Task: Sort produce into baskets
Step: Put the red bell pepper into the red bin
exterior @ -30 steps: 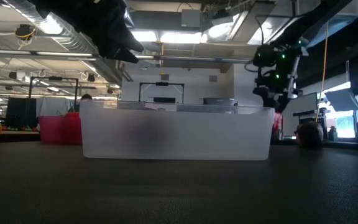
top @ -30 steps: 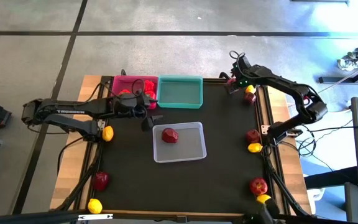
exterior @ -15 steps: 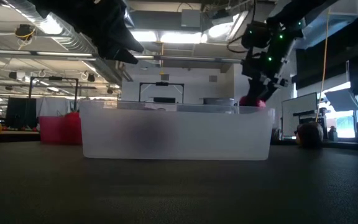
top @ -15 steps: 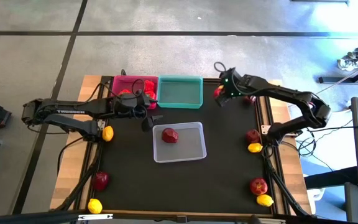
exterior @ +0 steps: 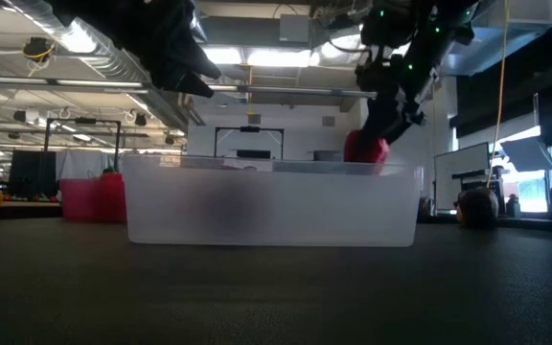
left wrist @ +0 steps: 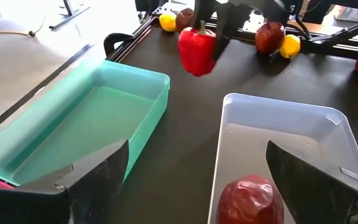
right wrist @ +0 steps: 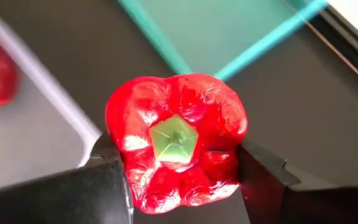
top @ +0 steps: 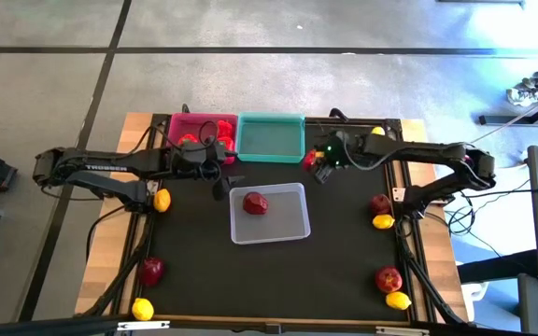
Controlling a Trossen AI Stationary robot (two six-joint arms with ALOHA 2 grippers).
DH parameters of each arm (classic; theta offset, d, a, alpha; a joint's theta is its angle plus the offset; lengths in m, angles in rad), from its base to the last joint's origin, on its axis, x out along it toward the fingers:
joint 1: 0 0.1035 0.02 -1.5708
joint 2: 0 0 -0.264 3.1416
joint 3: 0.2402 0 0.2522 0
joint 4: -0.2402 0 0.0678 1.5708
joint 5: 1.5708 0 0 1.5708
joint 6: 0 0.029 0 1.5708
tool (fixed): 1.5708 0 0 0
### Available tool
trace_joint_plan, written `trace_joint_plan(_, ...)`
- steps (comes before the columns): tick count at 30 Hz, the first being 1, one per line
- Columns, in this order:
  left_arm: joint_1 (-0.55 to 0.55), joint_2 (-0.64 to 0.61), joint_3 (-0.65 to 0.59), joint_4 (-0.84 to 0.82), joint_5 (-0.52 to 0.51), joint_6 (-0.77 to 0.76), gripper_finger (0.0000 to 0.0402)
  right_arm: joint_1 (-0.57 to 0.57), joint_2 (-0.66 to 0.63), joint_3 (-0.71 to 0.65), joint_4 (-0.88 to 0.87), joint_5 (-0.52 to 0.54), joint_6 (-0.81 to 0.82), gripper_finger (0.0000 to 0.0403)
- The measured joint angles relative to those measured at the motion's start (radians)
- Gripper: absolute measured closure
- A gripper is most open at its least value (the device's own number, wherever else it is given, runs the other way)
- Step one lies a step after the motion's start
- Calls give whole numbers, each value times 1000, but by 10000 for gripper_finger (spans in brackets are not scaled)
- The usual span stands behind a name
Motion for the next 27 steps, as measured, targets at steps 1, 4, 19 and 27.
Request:
trace_joint_plan(1, -4, 2, 0, 1, 0, -1, 25, 21, 0, 0, 17, 0, 0, 246)
trace_joint_plan(4, -14, 12, 0, 0, 1, -11, 25, 80, 0, 0, 70, 0, 2, 246)
trace_joint_plan(19, -58, 56, -1, 8, 0, -39, 25, 272, 0, 0, -37, 1, 14, 246)
trace_joint_plan(27, -59, 56, -1, 31, 0, -36, 25, 279, 43, 3, -42, 12, 8, 246)
